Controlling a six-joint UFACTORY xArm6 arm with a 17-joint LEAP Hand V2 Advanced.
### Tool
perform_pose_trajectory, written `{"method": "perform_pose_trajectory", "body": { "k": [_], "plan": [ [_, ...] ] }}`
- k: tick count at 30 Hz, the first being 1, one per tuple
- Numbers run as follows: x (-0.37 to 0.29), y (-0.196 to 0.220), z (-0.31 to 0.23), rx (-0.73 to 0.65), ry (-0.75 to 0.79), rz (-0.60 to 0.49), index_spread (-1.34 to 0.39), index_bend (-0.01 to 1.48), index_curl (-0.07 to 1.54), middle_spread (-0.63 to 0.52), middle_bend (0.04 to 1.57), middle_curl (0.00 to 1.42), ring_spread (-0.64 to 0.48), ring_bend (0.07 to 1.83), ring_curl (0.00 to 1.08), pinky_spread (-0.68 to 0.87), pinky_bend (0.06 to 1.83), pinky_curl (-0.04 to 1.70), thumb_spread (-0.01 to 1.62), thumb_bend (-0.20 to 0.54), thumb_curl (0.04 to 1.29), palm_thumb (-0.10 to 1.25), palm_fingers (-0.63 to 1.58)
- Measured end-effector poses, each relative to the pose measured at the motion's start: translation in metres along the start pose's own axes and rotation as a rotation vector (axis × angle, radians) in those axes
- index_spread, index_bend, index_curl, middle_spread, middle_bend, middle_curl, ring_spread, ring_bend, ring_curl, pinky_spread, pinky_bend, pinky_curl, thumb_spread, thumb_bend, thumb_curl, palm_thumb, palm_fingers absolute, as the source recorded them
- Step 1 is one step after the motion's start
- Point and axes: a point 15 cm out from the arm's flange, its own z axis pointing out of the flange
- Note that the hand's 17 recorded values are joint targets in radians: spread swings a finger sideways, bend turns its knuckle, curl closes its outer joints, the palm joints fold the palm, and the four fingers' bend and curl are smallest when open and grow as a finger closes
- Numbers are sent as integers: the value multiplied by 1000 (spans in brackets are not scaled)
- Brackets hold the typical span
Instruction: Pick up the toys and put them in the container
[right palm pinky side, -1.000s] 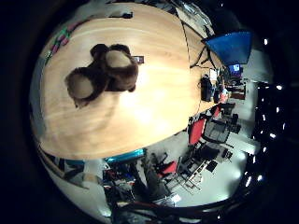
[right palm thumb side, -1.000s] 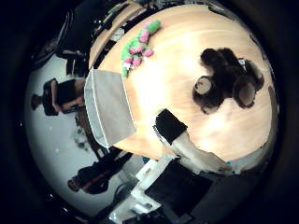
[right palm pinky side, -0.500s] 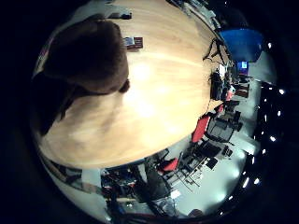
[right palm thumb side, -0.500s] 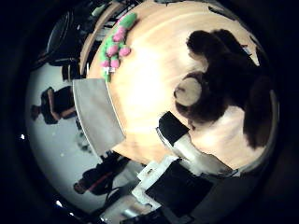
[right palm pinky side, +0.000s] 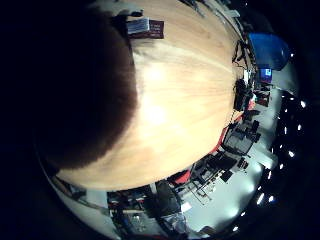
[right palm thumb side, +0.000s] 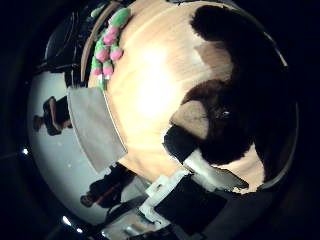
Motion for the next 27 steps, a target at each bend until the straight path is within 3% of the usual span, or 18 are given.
{"method": "perform_pose_trajectory", "body": {
  "k": [11,15,18,22,27],
  "plan": [
    [4,-4,12,-32,-4,-1,-442,89,218,-158,236,368,-214,735,266,87,863,211,973,-14,312,567,381],
    [6,-8,11,-30,-4,1,-452,44,149,-248,281,383,-324,936,321,-215,1202,288,985,10,338,694,605],
    [6,-8,13,-37,-6,3,-465,84,128,-318,366,418,-372,1044,369,-353,1315,337,999,13,353,758,755],
    [7,-9,11,-30,-4,4,-507,213,153,-416,531,490,-378,1121,413,-431,1288,353,1014,20,373,858,1075],
    [8,-10,10,-25,-1,6,-539,350,248,-449,674,560,-346,1126,449,-454,1210,364,1017,30,392,966,1246]
  ]
}}
